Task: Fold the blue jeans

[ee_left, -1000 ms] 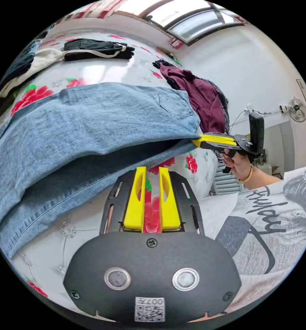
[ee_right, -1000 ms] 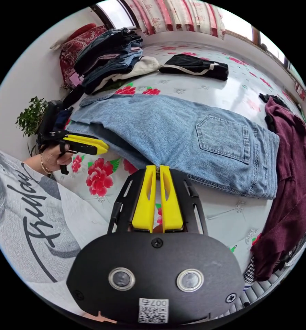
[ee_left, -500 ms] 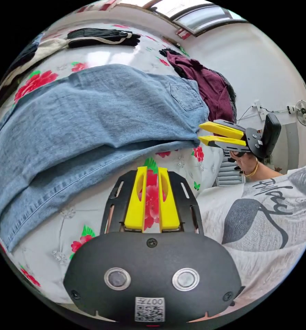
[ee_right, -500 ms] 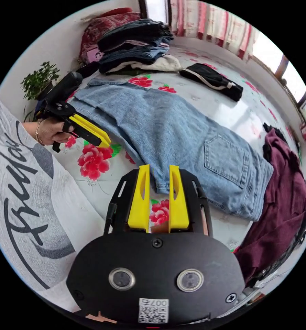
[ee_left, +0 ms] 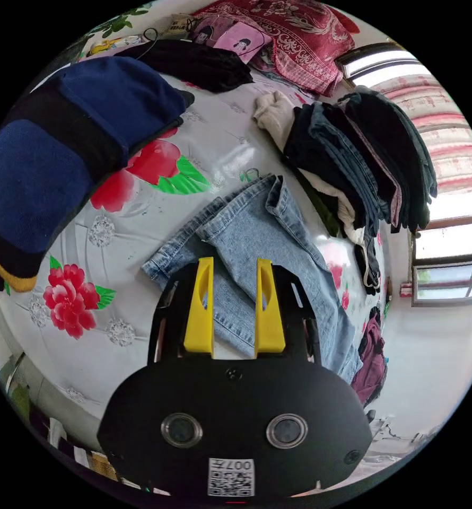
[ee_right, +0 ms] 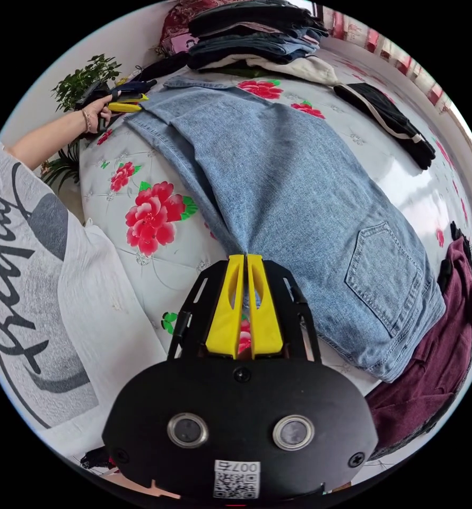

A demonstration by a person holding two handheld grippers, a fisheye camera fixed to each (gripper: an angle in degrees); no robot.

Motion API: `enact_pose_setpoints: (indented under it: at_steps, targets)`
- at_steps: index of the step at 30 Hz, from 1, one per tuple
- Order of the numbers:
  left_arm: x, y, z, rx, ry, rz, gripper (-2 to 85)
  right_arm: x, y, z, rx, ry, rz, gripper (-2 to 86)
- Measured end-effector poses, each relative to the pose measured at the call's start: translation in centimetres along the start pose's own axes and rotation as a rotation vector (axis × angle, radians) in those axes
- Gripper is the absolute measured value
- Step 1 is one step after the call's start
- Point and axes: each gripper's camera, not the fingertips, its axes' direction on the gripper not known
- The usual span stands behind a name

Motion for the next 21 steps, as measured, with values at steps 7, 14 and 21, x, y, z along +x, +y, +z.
enact_pose_setpoints:
  at_steps: [7,14,21]
  targets:
    - [-1.5,-2.5,-1.7,-0.001,0.078,-0.001,0.0,-0.2,-0.3,0.9,-0.005,0.036,0.002,-0.3]
    - [-2.2,-0.5,-12.7,0.202,0.236,0.18,-0.9,-0.6,0.5,-3.0,0.062,0.084,-0.026,-0.3]
    - [-13.0,0.9,-7.4,-0.007,0.143,-0.075,-1.0,-0.6,0.5,2.5,-0.115,0.028,-0.119,-0.3]
